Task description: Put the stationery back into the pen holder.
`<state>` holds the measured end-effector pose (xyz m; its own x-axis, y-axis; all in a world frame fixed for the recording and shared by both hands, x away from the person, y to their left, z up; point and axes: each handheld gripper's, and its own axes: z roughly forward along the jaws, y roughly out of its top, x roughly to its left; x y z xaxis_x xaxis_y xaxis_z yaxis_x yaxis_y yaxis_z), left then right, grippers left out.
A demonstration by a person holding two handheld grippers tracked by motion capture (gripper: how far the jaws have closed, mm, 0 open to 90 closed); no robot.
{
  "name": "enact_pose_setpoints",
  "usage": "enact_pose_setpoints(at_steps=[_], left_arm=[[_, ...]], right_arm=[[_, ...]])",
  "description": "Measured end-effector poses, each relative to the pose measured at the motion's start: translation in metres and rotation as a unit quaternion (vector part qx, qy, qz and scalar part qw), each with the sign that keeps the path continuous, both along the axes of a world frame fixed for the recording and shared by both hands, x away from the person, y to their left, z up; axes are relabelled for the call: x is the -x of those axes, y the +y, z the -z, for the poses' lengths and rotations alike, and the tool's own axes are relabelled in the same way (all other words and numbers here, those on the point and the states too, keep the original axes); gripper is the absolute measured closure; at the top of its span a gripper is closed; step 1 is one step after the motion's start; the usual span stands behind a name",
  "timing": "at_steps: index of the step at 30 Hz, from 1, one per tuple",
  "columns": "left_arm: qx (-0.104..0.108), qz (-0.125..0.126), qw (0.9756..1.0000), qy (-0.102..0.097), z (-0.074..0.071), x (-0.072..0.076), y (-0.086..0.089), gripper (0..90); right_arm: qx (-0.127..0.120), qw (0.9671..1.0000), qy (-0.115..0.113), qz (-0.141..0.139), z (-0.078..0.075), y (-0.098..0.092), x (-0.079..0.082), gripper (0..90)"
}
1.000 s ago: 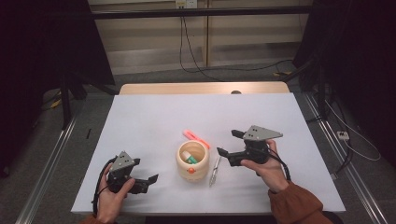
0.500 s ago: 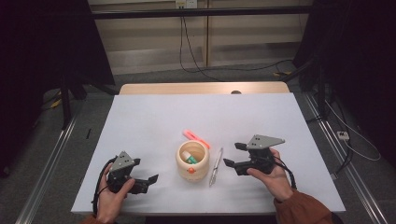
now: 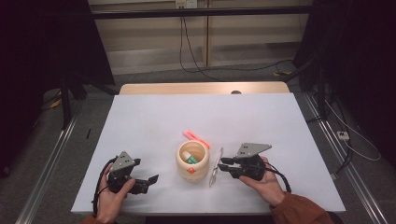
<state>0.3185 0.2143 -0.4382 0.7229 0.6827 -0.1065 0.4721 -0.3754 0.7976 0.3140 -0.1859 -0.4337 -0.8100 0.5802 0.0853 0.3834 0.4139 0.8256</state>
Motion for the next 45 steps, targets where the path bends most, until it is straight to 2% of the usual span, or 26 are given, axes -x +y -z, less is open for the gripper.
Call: enact_pose_setpoints(at_steps=[2, 7, 13, 17, 25, 28, 31, 38, 41, 45], left_arm=[[0.001, -0.001, 1.0, 0.001, 0.0, 0.0, 0.0, 5.9], [0.0, 0.0, 1.0, 0.0, 0.0, 0.0, 0.0, 5.9], [0.0, 0.0, 1.0, 0.0, 0.0, 0.0, 0.0, 5.9], [-0.001, -0.001, 1.0, 0.001, 0.0, 0.0, 0.001, 5.9], [-0.004, 0.006, 1.0, 0.004, 0.0, 0.0, 0.0, 5.9], [-0.006, 0.006, 1.0, 0.005, 0.001, -0.001, 0.0, 5.9], [-0.007, 0.012, 0.9998, 0.013, 0.002, -0.002, 0.0, 5.9], [-0.009, 0.014, 0.9998, 0.015, 0.003, -0.002, 0.0, 5.9], [-0.01, 0.011, 0.9998, 0.014, 0.002, -0.002, 0.001, 5.9], [-0.008, 0.01, 0.9998, 0.015, 0.002, -0.002, 0.001, 5.9]], right_arm=[[0.0, 0.9999, 0.001, -0.013, 0.0, 0.002, 0.001, 90.0], [0.02, 0.9984, 0.006, -0.053, 0.002, 0.015, 0.006, 90.0], [0.039, 0.9954, 0.022, -0.085, 0.006, 0.031, 0.012, 90.0], [0.052, 0.9939, 0.023, -0.094, 0.009, 0.037, 0.015, 90.0], [0.062, 0.9919, 0.022, -0.109, 0.012, 0.046, 0.016, 90.0], [0.064, 0.9918, 0.021, -0.109, 0.013, 0.049, 0.016, 90.0], [0.067, 0.9914, 0.025, -0.109, 0.015, 0.052, 0.016, 90.0], [0.076, 0.9908, 0.028, -0.108, 0.018, 0.056, 0.015, 90.0], [0.085, 0.9895, 0.025, -0.114, 0.018, 0.058, 0.016, 86.8], [0.102, 0.9874, 0.02, -0.119, 0.017, 0.062, 0.018, 90.0]])
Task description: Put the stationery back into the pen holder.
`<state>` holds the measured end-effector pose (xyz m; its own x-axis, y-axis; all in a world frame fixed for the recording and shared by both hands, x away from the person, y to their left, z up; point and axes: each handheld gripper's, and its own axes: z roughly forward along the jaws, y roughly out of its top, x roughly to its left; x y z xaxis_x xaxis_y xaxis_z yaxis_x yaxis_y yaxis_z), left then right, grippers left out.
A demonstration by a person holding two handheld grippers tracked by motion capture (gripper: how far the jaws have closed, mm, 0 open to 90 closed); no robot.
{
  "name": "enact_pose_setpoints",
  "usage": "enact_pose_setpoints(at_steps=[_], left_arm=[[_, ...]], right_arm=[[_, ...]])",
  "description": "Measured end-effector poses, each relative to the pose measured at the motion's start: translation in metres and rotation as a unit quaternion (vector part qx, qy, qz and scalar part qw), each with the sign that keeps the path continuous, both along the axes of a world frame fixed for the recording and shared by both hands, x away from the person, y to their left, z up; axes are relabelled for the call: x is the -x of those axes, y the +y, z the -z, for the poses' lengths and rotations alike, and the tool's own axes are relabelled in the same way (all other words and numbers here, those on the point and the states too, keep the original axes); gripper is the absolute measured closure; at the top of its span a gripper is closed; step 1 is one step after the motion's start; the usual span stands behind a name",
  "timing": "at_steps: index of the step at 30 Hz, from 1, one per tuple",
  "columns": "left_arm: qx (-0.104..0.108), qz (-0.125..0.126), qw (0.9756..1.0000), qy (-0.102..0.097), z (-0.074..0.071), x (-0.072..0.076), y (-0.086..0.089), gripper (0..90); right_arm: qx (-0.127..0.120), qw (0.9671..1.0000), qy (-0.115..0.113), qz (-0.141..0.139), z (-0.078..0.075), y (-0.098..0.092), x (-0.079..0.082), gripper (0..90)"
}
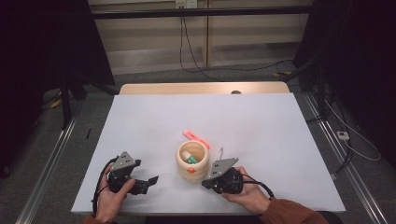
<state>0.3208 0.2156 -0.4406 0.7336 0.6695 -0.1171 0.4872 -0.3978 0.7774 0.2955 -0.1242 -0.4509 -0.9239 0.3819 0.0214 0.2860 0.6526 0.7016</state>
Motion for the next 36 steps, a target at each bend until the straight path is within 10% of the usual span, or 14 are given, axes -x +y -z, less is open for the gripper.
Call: enact_pose_setpoints(at_steps=[36], left_arm=[[-0.001, -0.005, 1.0, 0.0, 0.0, 0.0, 0.001, 5.9]], right_arm=[[0.043, 0.9973, 0.032, 0.049, -0.007, -0.054, 0.002, 90.0]])
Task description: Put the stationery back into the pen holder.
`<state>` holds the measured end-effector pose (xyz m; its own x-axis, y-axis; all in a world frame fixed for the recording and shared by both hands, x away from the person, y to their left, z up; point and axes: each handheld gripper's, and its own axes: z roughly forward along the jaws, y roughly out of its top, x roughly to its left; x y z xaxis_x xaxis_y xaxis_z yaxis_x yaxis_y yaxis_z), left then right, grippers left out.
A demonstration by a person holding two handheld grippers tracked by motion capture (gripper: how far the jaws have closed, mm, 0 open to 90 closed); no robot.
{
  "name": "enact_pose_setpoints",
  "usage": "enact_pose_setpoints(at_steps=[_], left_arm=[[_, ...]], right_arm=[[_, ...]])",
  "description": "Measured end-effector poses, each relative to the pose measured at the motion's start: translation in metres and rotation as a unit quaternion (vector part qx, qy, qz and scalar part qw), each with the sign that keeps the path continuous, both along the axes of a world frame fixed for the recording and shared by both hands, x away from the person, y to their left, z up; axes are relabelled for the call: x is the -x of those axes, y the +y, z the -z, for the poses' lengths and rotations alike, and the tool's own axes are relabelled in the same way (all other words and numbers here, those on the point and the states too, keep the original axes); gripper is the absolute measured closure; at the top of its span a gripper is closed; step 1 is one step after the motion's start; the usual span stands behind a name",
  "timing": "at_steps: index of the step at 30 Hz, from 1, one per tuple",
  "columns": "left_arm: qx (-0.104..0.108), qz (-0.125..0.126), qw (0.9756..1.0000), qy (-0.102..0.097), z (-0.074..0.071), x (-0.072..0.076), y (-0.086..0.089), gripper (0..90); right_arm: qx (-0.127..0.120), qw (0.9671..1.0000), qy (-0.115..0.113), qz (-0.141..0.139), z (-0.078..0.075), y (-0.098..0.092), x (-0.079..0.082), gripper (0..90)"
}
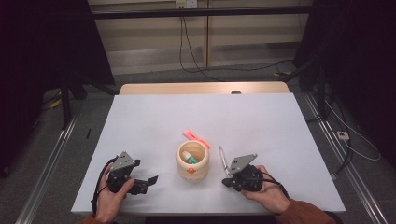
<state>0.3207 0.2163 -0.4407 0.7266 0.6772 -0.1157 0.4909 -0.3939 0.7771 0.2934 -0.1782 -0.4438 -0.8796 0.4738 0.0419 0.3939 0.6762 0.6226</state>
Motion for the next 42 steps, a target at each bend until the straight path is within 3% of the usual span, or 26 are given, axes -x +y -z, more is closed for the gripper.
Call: enact_pose_setpoints(at_steps=[13, 23, 27, 32, 37, 42], left_arm=[[-0.001, 0.001, 1.0, 0.0, 0.0, 0.0, 0.0, 5.9], [0.0, 0.003, 1.0, -0.001, 0.0, 0.0, -0.001, 5.9], [0.001, 0.003, 1.0, -0.002, -0.001, 0.0, 0.0, 5.9], [0.001, 0.001, 1.0, -0.001, -0.001, 0.0, 0.001, 5.9], [0.002, 0.001, 1.0, 0.0, 0.0, 0.0, 0.0, 5.9], [0.001, -0.002, 1.0, -0.001, 0.0, -0.001, 0.001, 5.9]], right_arm=[[0.004, 0.9994, 0.005, 0.035, 0.0, -0.023, 0.0, 90.0], [-0.003, 0.9988, 0.011, 0.047, 0.0, -0.027, -0.001, 90.0], [-0.018, 0.9987, 0.011, 0.045, -0.003, -0.027, 0.0, 90.0], [-0.06, 0.9967, 0.004, 0.055, -0.01, -0.03, 0.001, 90.0], [-0.091, 0.9932, -0.009, 0.072, -0.015, -0.037, -0.001, 80.1], [-0.095, 0.9922, -0.005, 0.081, -0.016, -0.04, -0.004, 58.7]])
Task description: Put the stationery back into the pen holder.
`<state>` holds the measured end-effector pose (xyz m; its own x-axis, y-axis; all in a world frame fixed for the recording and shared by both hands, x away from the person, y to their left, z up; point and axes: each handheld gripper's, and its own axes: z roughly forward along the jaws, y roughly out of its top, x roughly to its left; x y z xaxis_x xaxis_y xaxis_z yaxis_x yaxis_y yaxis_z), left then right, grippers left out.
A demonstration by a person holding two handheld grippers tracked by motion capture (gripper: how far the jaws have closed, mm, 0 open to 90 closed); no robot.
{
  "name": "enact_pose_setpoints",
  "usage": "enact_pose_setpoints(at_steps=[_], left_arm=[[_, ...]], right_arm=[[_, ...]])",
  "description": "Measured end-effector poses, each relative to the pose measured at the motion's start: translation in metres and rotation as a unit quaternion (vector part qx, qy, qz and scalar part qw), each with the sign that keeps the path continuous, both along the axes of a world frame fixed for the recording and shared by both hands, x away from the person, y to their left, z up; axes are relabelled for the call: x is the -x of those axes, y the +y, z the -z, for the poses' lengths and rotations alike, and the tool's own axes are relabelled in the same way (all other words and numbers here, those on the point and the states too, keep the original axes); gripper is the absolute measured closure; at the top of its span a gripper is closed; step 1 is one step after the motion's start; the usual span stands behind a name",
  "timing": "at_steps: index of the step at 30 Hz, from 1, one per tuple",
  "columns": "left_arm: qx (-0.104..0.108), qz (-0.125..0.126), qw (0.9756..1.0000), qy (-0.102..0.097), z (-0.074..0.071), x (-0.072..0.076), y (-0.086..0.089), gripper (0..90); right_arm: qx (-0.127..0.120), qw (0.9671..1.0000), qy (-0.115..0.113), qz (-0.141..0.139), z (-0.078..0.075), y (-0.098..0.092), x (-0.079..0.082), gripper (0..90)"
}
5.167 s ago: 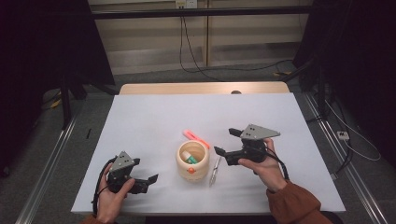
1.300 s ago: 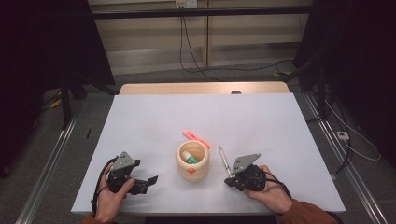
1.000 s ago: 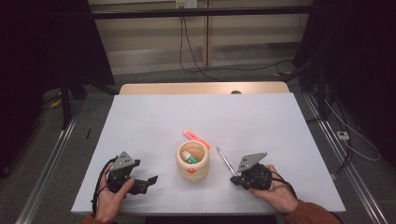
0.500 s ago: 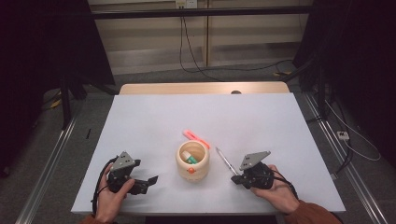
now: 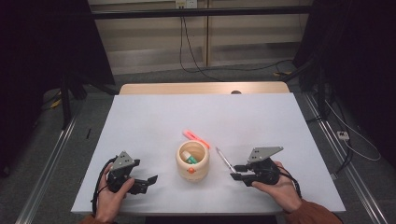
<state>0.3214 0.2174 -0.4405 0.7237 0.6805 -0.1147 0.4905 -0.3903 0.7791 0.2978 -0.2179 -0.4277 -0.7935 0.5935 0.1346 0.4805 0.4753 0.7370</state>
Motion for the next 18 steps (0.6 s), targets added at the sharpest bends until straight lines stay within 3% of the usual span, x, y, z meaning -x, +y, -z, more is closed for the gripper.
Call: enact_pose_setpoints(at_steps=[7, 10, 15, 18], left_arm=[[0.001, 0.0, 1.0, -0.002, 0.0, 0.0, 0.001, 5.9], [0.001, -0.001, 1.0, -0.001, 0.0, 0.0, 0.001, 5.9], [0.0, 0.001, 1.0, -0.001, -0.001, 0.0, 0.0, 5.9], [0.0, 0.002, 1.0, 0.0, 0.0, 0.0, 0.0, 5.9]], right_arm=[[0.006, 0.9996, 0.005, 0.026, 0.001, -0.001, -0.013, 36.0], [0.011, 0.9991, -0.004, 0.042, 0.001, 0.001, -0.017, 26.9], [0.019, 0.998, 0.0, 0.061, -0.003, 0.005, -0.027, 18.1], [0.01, 0.9972, 0.007, 0.074, -0.003, 0.003, -0.033, 16.2]])
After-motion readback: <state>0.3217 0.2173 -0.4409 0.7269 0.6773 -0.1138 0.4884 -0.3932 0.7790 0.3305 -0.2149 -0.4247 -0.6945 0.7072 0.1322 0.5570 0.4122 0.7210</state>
